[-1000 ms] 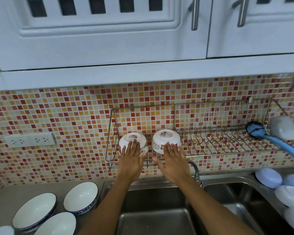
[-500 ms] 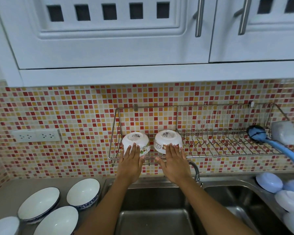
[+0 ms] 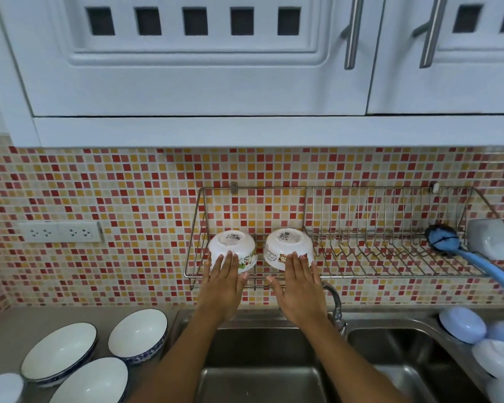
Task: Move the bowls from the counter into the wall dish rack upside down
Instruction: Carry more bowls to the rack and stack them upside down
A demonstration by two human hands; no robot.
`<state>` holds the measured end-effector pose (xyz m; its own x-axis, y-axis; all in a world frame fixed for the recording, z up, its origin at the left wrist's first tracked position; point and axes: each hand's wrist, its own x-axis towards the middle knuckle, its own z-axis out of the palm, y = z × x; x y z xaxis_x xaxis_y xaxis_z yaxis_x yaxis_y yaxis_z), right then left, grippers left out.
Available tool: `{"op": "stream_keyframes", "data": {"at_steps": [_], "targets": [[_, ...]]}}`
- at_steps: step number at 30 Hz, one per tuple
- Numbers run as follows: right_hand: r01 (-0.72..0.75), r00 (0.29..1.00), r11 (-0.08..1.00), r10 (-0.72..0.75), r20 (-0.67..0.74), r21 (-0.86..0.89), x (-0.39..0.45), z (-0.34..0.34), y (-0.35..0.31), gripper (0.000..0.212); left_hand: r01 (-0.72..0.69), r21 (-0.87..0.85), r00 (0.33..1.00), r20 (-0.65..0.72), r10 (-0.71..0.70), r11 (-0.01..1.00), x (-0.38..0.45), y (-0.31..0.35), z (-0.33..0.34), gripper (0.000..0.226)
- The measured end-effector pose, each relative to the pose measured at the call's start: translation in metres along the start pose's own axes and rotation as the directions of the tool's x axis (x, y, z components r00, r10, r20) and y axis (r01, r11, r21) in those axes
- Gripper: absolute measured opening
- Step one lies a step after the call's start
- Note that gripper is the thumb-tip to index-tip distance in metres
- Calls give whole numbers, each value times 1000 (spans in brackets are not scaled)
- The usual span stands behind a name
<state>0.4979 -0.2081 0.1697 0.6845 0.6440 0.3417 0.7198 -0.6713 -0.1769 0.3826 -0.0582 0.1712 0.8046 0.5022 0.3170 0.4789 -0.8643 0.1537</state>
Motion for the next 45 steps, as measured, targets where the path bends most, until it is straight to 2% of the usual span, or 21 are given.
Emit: {"op": "stream_keyframes", "data": {"at_steps": [3,6,7,10,13,16,20,24,27,29,32,35,38,42,45], "targets": [[-9,1000,1000,9,6,3,-2,0,-1,89,-3,5,1000,16,3,1000,0,0,-1,102],[-21,1000,1000,21,0,-5,-3,1,-2,91,12,8,999,48,-12,1000,-2,2,-5,70],[-24,1000,1000,24,-2,-5,-3,1,-3,92,13,10,998,55,-13,1000,-3,1,-6,65],[-37,999,999,37,-24,-9,-5,5,-4,95,-1,56,998,55,-2,998,-8,-2,-5,68],[-28,996,1000,28,-83,6,-16,11,-13,88,-26,62,999,40,23,998,-20,-9,-4,77],[24,994,999,-19,-110,42,-35,21,-28,80,-62,36,998,-6,62,997,-37,-18,-2,72],[83,996,983,-84,-3,166,-72,48,-64,80,-35,-78,999,-29,32,996,-73,-42,9,67],[191,956,948,-238,171,254,-108,87,-121,79,164,-116,985,70,-156,980,-131,-104,21,66],[236,892,908,-344,294,346,-121,109,-178,89,309,-116,949,100,-298,944,-177,-169,18,66],[240,847,887,-390,362,395,-126,116,-221,83,406,-70,912,98,-399,911,-203,-210,10,66],[269,802,841,-466,374,470,-126,126,-289,71,569,-50,821,74,-566,821,-242,-274,-6,66],[279,775,784,-525,353,554,-123,133,-350,62,646,-43,763,55,-644,762,-277,-331,-19,66],[185,763,766,-506,401,616,-120,145,-409,56,742,-122,668,49,-743,659,-303,-378,-27,65],[93,745,777,-469,473,623,-116,172,-464,43,826,-231,553,150,-820,515,-317,-421,-22,64],[19,716,808,-422,556,589,-116,196,-489,56,848,-297,507,213,-835,439,-318,-442,-11,65]]}}
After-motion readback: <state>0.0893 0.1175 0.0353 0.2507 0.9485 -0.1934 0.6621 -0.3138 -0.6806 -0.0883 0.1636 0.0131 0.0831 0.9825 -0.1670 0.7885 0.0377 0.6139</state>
